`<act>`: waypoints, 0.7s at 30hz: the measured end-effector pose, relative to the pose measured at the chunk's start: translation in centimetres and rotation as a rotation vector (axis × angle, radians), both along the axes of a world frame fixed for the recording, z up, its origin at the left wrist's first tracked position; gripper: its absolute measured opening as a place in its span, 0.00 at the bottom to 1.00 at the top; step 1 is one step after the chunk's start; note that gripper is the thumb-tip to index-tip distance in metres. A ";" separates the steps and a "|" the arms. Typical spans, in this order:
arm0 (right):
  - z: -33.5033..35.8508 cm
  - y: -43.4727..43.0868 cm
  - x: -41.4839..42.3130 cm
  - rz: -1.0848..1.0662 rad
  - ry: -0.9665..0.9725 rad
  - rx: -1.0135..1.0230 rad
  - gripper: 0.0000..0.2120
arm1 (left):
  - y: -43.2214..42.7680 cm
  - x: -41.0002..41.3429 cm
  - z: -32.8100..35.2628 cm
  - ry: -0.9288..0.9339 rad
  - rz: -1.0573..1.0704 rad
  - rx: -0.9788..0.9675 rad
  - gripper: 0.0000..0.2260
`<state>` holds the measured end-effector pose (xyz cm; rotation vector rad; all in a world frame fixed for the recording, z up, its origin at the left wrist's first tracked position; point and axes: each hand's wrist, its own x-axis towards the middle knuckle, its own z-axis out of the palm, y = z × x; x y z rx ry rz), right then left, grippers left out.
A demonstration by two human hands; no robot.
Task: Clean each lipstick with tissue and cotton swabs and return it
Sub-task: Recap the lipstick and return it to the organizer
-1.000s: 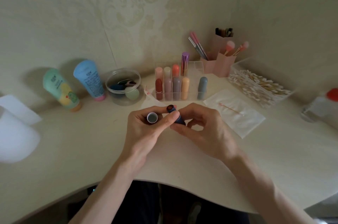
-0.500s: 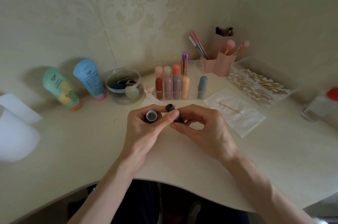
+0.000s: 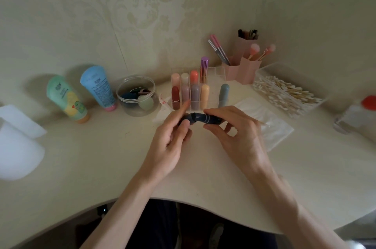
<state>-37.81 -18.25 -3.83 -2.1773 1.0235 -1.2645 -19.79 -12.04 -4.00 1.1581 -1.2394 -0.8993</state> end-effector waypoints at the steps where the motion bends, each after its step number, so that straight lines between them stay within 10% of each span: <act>1: -0.1 0.0 0.0 -0.002 0.007 -0.023 0.17 | 0.0 0.0 0.0 -0.012 0.018 -0.008 0.20; 21: -0.9 0.0 0.2 -0.005 0.031 0.068 0.16 | -1.2 0.1 0.8 -0.175 0.185 -0.020 0.14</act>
